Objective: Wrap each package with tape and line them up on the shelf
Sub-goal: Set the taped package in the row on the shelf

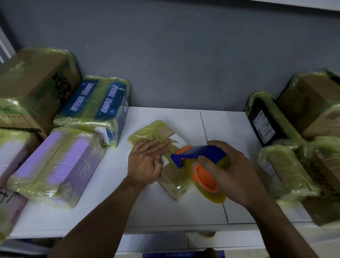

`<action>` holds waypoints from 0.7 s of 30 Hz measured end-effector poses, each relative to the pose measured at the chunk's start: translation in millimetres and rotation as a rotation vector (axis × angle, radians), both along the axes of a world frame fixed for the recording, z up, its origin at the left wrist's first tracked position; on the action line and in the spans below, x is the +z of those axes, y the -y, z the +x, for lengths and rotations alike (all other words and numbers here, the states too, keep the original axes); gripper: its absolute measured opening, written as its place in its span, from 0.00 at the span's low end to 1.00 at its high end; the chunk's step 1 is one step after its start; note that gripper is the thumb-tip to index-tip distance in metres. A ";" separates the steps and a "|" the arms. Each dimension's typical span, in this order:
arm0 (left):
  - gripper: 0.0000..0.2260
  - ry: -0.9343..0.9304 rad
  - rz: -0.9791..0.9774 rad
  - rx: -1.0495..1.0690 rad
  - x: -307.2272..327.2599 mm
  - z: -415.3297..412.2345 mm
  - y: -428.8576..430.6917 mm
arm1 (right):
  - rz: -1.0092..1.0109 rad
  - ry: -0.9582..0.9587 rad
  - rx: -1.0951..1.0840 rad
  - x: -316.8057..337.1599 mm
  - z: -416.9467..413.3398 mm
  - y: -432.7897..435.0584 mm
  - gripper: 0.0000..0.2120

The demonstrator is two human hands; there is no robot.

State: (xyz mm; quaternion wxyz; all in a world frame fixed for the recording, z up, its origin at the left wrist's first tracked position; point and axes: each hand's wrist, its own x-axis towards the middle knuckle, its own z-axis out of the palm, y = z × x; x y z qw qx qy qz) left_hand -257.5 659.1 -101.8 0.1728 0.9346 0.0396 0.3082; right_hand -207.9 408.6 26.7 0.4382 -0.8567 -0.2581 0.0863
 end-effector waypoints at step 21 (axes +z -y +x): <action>0.23 -0.120 0.011 -0.191 3.5 10.5 1.5 | 0.056 -0.073 0.009 -31.8 -7.1 8.8 0.22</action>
